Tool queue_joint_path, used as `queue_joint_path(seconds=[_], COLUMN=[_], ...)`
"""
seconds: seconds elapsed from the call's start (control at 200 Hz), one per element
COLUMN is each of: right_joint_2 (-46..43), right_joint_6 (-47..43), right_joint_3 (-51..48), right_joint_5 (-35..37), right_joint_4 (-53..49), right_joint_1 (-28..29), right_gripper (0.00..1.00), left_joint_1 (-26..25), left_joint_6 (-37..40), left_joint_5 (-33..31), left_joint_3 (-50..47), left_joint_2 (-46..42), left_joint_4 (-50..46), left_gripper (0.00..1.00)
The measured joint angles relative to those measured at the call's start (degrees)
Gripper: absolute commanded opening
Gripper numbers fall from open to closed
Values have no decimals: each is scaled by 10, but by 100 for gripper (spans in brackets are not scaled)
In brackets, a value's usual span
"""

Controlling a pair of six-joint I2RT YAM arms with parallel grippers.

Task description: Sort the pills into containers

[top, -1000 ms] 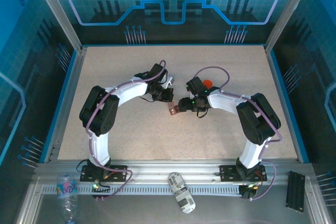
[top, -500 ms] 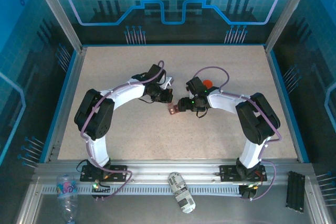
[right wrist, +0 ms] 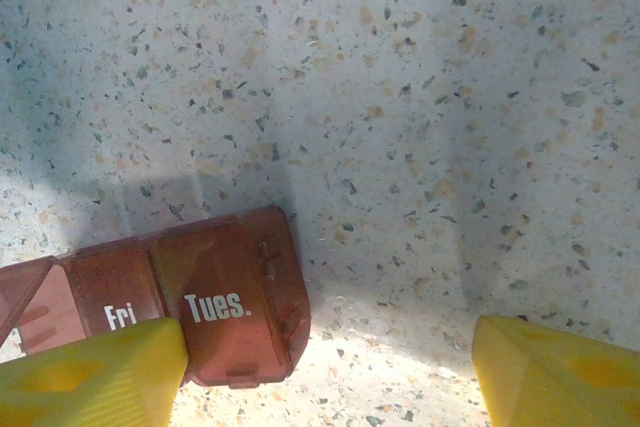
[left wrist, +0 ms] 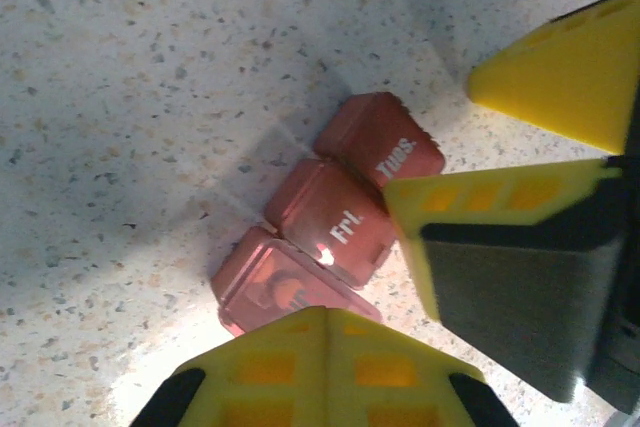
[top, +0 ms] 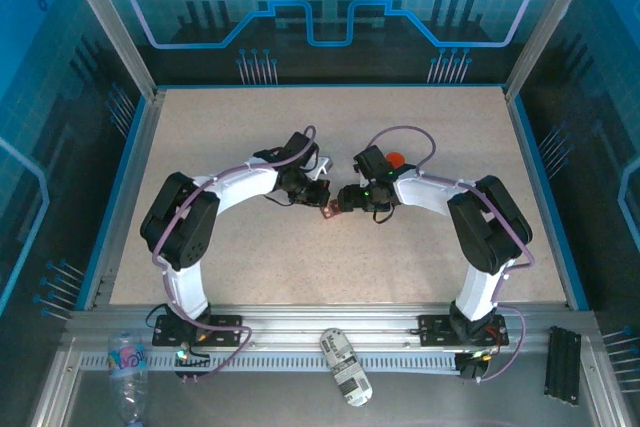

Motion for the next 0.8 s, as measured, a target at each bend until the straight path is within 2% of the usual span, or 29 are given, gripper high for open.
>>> queue_joint_path(seconds=[0.8], right_joint_2=[2], right_joint_6=[4], right_joint_3=[2], right_joint_5=[0], right_joint_4=[0], right_joint_1=[0], right_gripper=[76], left_joint_1=[-22], left_joint_6=[-15], left_joint_5=[4], left_joint_3=[-34], left_joint_2=[-3], left_joint_4=[23], left_gripper=[0])
